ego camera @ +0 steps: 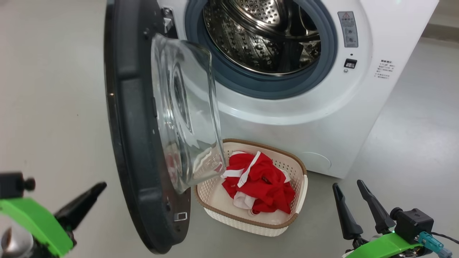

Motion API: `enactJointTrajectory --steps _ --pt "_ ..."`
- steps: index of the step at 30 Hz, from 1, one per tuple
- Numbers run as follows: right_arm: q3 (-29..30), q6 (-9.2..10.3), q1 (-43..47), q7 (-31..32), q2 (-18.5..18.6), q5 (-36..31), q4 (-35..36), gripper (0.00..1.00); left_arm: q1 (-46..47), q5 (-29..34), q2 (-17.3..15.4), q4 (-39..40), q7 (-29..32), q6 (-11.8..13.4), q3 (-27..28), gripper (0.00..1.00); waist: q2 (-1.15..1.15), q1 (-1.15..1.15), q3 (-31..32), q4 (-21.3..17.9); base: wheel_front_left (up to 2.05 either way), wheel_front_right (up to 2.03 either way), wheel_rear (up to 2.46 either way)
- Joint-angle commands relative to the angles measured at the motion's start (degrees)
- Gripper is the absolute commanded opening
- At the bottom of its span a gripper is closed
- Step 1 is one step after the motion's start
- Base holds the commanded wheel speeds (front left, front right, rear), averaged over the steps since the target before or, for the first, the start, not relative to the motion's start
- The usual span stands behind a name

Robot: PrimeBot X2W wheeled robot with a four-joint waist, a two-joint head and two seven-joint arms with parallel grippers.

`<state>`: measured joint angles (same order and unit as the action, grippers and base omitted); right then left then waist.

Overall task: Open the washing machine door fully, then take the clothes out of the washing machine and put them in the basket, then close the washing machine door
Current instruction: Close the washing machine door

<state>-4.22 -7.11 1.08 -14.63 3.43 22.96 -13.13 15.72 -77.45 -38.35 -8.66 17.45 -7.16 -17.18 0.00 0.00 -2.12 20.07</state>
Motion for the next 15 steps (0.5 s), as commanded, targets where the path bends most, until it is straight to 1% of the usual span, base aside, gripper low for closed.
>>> enactJointTrajectory --steps 1,2,6,7,9,10,13,15 --pt "-1.16 -0.37 -0.37 -0.37 0.32 -0.15 1.30 1.00 1.06 0.25 -2.67 0.55 -0.87 -0.33 2.40 0.34 0.00 0.00 0.51 0.29 0.00 0.00 0.00" --pt "-1.26 -0.37 -0.19 -0.37 0.31 -0.15 1.28 1.00 0.12 0.46 -2.69 0.17 -2.06 -0.33 1.98 0.39 0.00 0.00 0.72 0.37 0.00 0.00 0.00" --pt "-1.49 -0.37 0.26 -0.37 0.33 -0.11 1.23 1.00 -2.86 0.30 -2.25 -1.11 -6.57 -0.33 0.69 0.51 0.00 0.00 1.32 0.73 0.00 0.00 0.00" --pt "-1.54 -0.37 0.35 -0.37 0.36 -0.10 1.23 1.00 -3.44 0.40 -2.14 -1.43 -7.75 -0.33 0.42 0.59 0.00 0.00 1.38 0.82 0.00 0.00 0.00" --pt "-1.72 -0.37 0.44 -0.37 0.46 -0.09 1.23 1.00 -4.43 1.35 -2.04 -2.47 -10.24 -0.33 -0.24 0.85 0.00 0.00 1.46 0.94 0.00 0.00 0.00" --pt "-1.79 -0.37 0.51 -0.37 0.47 -0.08 1.22 1.00 -4.88 1.55 -1.75 -2.86 -11.44 -0.33 -0.58 0.90 0.00 0.00 1.57 0.98 0.00 0.00 0.00" --pt "-1.99 -0.37 0.75 -0.37 0.49 -0.03 1.23 1.00 -6.32 1.76 -0.73 -4.23 -14.99 -0.33 -1.21 1.00 0.00 0.00 1.74 1.02 0.00 0.00 0.00" --pt "-2.10 -0.37 0.83 -0.37 0.57 0.01 1.27 1.00 -7.31 2.08 -0.28 -5.25 -17.35 -0.33 -1.52 1.00 0.00 0.00 1.67 1.06 0.00 0.00 0.00"
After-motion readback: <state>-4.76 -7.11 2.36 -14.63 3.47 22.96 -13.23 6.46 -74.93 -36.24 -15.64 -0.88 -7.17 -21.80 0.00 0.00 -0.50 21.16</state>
